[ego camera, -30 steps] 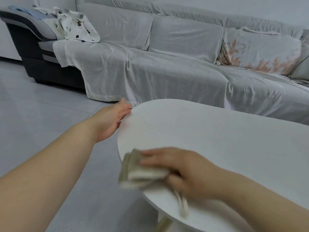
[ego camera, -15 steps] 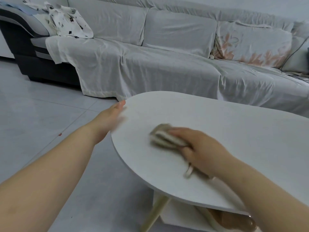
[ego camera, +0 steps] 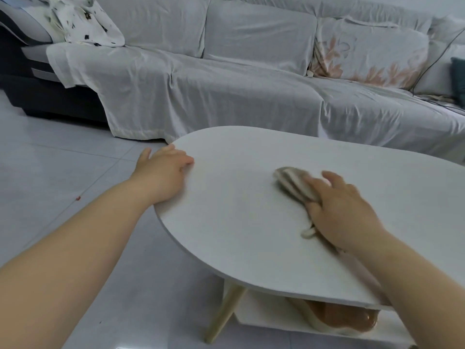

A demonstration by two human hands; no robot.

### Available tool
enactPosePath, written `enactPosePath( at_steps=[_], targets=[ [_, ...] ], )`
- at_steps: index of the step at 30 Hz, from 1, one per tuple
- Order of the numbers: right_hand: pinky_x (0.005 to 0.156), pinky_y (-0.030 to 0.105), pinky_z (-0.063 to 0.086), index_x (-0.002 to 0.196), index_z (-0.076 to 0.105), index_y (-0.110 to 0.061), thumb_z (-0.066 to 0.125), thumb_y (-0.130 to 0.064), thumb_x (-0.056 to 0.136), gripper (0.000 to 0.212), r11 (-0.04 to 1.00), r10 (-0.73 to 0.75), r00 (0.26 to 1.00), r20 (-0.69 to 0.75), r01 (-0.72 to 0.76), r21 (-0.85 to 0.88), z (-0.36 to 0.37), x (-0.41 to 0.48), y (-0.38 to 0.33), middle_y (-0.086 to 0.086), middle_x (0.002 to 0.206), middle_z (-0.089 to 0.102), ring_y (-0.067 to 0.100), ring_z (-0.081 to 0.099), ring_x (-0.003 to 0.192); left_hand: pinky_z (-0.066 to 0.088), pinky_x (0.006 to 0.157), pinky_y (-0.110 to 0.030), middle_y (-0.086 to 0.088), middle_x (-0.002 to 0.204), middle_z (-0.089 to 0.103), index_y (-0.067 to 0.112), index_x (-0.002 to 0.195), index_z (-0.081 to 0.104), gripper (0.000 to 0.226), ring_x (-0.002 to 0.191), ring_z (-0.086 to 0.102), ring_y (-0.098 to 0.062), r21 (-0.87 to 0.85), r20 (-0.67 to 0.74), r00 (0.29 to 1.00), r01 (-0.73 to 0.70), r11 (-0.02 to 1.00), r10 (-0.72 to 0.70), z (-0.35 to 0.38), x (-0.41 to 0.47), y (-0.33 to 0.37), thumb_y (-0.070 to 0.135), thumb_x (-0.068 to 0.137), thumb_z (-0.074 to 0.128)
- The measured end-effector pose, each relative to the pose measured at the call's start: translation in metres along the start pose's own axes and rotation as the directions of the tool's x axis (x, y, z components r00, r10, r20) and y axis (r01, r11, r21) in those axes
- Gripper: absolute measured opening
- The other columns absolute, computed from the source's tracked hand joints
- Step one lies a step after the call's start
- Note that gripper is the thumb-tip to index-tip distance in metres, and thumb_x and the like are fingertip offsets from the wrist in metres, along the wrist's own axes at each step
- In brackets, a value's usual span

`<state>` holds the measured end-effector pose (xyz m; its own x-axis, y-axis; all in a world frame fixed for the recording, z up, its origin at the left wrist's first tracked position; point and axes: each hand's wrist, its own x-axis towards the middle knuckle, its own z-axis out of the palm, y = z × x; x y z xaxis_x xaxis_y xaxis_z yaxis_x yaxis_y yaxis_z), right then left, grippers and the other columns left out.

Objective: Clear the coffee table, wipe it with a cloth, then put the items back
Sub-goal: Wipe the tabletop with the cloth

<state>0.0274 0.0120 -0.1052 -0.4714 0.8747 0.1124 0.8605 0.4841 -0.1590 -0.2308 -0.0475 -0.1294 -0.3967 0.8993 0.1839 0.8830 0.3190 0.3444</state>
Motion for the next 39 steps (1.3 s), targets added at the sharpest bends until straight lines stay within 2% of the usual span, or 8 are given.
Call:
enactPosePath(
  at_steps=[2, 7, 12, 15, 21, 30, 36, 39],
  targets=[
    [0.101, 0.034, 0.028, 0.137, 0.022, -0.023, 0.04, -0.024, 0.089, 0.052, 1.0, -0.007, 1.0, -0.024, 0.007, 0.007, 0.003, -0.004, -0.004, 0.005, 0.148, 0.025, 0.032, 0.032, 0.123, 0.025, 0.1, -0.033, -0.004, 0.134, 0.048, 0.014, 0.122, 0.05, 0.039, 0.125, 0.037, -0.023, 0.007, -0.032, 0.999, -0.008, 1.0, 0.008, 0.005, -0.005, 0.008, 0.007, 0.089, 0.029],
    [0.092, 0.035, 0.038, 0.12, 0.044, -0.029, 0.043, -0.022, 0.08, 0.041, 0.803, -0.577, 0.817, -0.006, 0.568, 0.182, 0.012, -0.015, -0.027, 0.001, 0.131, 0.049, 0.027, 0.05, 0.102, 0.034, 0.087, -0.034, -0.006, 0.117, 0.054, 0.011, 0.113, 0.053, 0.033, 0.113, 0.046, -0.027, 0.047, -0.083, 0.996, -0.041, 0.998, 0.045, 0.009, -0.01, 0.012, 0.021, 0.09, 0.031],
    [0.097, 0.037, 0.037, 0.12, 0.05, -0.012, 0.04, -0.001, 0.082, 0.04, 0.999, -0.039, 0.997, -0.071, 0.039, 0.004, 0.009, 0.086, 0.006, 0.013, 0.131, 0.048, 0.035, 0.043, 0.115, 0.024, 0.087, -0.029, -0.01, 0.124, 0.052, 0.006, 0.112, 0.053, 0.034, 0.115, 0.043, -0.026, 0.052, -0.123, 0.991, -0.041, 0.998, 0.047, 0.011, -0.013, 0.012, 0.023, 0.091, 0.033],
    [0.094, 0.038, 0.038, 0.118, 0.049, -0.01, 0.036, -0.003, 0.083, 0.037, 0.97, 0.241, 0.964, -0.111, -0.241, 0.021, 0.014, 0.124, -0.01, 0.016, 0.126, 0.05, 0.037, 0.041, 0.118, 0.021, 0.085, -0.026, -0.008, 0.129, 0.05, 0.009, 0.115, 0.053, 0.034, 0.119, 0.042, -0.024, 0.041, -0.17, 0.984, -0.049, 0.998, 0.055, 0.013, -0.012, 0.012, 0.024, 0.091, 0.033],
    [0.096, 0.037, 0.035, 0.128, 0.045, -0.025, 0.041, -0.005, 0.082, 0.05, 0.91, -0.391, 0.918, -0.073, 0.397, 0.122, 0.048, 0.145, -0.115, 0.006, 0.134, 0.049, 0.032, 0.041, 0.116, 0.02, 0.086, -0.024, 0.0, 0.133, 0.047, 0.019, 0.124, 0.047, 0.038, 0.122, 0.04, -0.019, 0.028, -0.202, 0.975, -0.091, 0.995, 0.094, 0.013, -0.01, 0.009, 0.029, 0.09, 0.035],
    [0.095, 0.037, 0.036, 0.123, 0.046, -0.016, 0.037, -0.004, 0.084, 0.042, 0.984, 0.179, 0.98, -0.087, -0.178, 0.01, 0.026, 0.18, -0.027, 0.016, 0.127, 0.052, 0.035, 0.036, 0.122, 0.013, 0.094, -0.021, 0.005, 0.142, 0.037, 0.021, 0.128, 0.041, 0.04, 0.13, 0.03, -0.013, 0.016, -0.21, 0.973, -0.097, 0.995, 0.098, 0.018, -0.009, 0.007, 0.032, 0.091, 0.032],
    [0.098, 0.035, 0.033, 0.13, 0.042, -0.025, 0.041, -0.009, 0.084, 0.049, 0.94, -0.326, 0.943, -0.062, 0.33, 0.085, 0.048, 0.156, -0.095, 0.005, 0.137, 0.047, 0.032, 0.039, 0.119, 0.013, 0.093, -0.021, 0.007, 0.146, 0.033, 0.024, 0.132, 0.038, 0.044, 0.133, 0.027, -0.012, 0.003, -0.185, 0.979, -0.091, 0.996, 0.09, 0.015, -0.008, 0.006, 0.035, 0.09, 0.034],
    [0.097, 0.035, 0.033, 0.13, 0.042, -0.029, 0.038, -0.011, 0.085, 0.049, 0.954, -0.268, 0.961, -0.062, 0.274, 0.123, 0.038, 0.146, -0.07, 0.003, 0.136, 0.048, 0.031, 0.039, 0.119, 0.014, 0.096, -0.021, 0.008, 0.148, 0.031, 0.025, 0.133, 0.038, 0.045, 0.134, 0.025, -0.012, -0.03, -0.142, 0.988, -0.062, 0.998, 0.057, 0.012, -0.009, 0.007, 0.037, 0.09, 0.036]
  ],
)
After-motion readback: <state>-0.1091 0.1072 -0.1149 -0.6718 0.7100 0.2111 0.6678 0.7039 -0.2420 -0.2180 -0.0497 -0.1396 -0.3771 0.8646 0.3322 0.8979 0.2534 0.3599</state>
